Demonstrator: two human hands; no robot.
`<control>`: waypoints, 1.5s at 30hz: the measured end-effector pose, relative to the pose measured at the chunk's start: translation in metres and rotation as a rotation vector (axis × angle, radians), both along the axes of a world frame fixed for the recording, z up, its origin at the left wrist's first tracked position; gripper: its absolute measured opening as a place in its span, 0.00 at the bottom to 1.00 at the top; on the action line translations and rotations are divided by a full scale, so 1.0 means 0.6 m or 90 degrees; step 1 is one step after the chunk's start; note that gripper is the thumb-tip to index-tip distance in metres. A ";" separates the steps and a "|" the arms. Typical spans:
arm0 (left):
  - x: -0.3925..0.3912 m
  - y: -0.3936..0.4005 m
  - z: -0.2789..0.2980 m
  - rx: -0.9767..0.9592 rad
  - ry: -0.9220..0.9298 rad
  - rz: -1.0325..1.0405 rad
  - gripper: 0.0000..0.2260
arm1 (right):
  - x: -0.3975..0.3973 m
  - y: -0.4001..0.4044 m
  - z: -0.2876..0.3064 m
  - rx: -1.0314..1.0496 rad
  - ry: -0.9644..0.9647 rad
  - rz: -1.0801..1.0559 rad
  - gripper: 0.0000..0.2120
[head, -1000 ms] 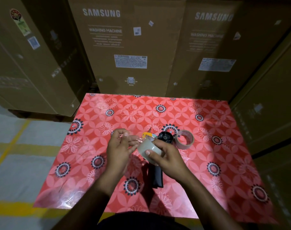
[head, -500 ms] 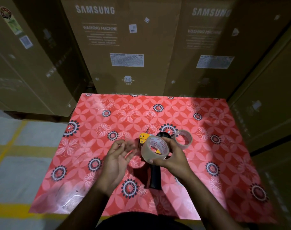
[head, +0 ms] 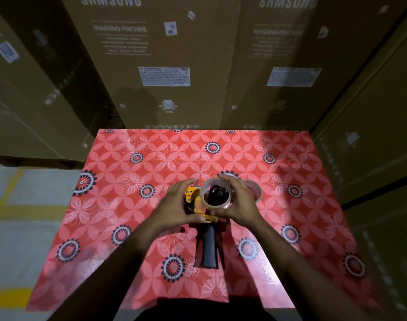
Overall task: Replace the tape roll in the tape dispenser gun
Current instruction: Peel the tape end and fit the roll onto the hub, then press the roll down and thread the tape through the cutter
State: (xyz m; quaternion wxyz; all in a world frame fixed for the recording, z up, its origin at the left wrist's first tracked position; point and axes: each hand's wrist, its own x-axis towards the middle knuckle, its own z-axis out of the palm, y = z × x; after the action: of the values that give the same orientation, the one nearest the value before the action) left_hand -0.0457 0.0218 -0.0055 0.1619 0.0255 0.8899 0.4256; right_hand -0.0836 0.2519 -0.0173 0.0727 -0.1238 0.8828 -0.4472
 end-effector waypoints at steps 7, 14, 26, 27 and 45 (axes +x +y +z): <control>-0.064 0.054 -0.053 -0.013 -0.019 0.014 0.45 | -0.033 0.006 -0.034 0.043 -0.009 0.011 0.46; -0.072 0.064 -0.070 0.013 -0.026 0.043 0.42 | -0.043 0.010 -0.046 0.048 -0.017 0.005 0.44; -0.076 0.067 -0.084 -0.028 -0.015 0.037 0.40 | -0.051 0.018 -0.049 0.047 -0.058 0.021 0.43; -0.075 0.067 -0.088 -0.042 -0.009 0.034 0.40 | -0.046 0.019 -0.053 0.046 -0.053 0.016 0.43; -0.069 0.088 -0.072 -0.299 0.054 -0.160 0.29 | -0.021 0.012 -0.076 0.332 0.095 0.121 0.38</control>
State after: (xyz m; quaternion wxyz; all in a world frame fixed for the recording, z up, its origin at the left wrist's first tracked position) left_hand -0.0869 0.0745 -0.0485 0.1777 0.1152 0.9601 0.1827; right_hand -0.0959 0.2591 -0.0627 0.0783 -0.2160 0.9553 -0.1862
